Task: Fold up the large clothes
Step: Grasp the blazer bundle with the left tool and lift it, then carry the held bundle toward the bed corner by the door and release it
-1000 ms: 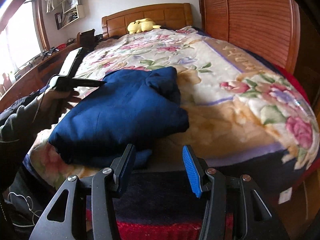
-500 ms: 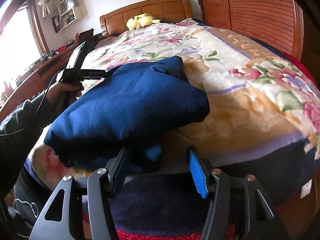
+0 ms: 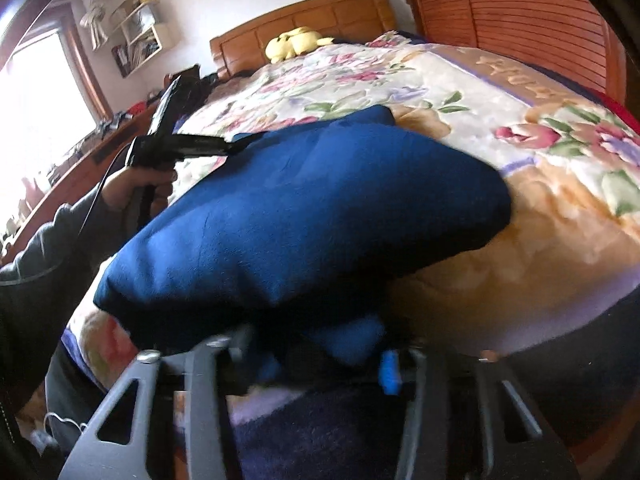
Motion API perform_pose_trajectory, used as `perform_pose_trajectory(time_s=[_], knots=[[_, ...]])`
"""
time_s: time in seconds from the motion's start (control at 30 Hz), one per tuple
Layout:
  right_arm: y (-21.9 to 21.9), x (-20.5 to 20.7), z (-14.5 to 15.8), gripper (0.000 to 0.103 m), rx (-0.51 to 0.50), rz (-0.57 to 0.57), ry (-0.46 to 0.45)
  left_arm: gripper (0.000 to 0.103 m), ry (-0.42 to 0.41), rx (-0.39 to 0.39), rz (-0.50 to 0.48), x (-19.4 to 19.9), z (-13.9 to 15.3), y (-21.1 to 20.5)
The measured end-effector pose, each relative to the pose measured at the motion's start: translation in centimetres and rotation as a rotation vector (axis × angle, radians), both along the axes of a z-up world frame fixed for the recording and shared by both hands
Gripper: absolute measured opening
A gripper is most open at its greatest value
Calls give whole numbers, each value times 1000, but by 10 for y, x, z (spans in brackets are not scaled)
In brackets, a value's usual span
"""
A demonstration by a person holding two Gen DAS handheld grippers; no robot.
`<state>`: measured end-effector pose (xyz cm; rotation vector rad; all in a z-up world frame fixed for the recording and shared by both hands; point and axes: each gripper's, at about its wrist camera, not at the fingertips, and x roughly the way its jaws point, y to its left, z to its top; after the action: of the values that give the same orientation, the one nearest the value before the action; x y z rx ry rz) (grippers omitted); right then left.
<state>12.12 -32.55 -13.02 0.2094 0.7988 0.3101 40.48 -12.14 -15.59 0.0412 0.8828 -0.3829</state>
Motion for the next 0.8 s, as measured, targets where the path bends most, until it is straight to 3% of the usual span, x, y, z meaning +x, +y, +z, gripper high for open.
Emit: perform_pose_trajectory(time_s=[0.07, 0.17, 0.33, 0.5, 0.63, 0.8], knots=[[-5, -2, 3, 24, 20, 9, -22, 14, -46, 7, 8, -8, 13, 0], [-8, -5, 11, 19, 19, 4, -61, 12, -106, -2, 14, -18, 35, 2], [-20, -10, 31, 14, -15, -21, -156, 11, -190, 8, -19, -39, 77, -11], [-61, -13, 51, 12, -51, -64, -242, 11, -264, 4, -38, -53, 113, -43], [-103, -20, 62, 12, -114, -102, -295, 11, -303, 18, -81, -55, 134, -94], [-168, -34, 75, 11, -195, -197, -343, 11, -352, 30, -180, -62, 153, -190]])
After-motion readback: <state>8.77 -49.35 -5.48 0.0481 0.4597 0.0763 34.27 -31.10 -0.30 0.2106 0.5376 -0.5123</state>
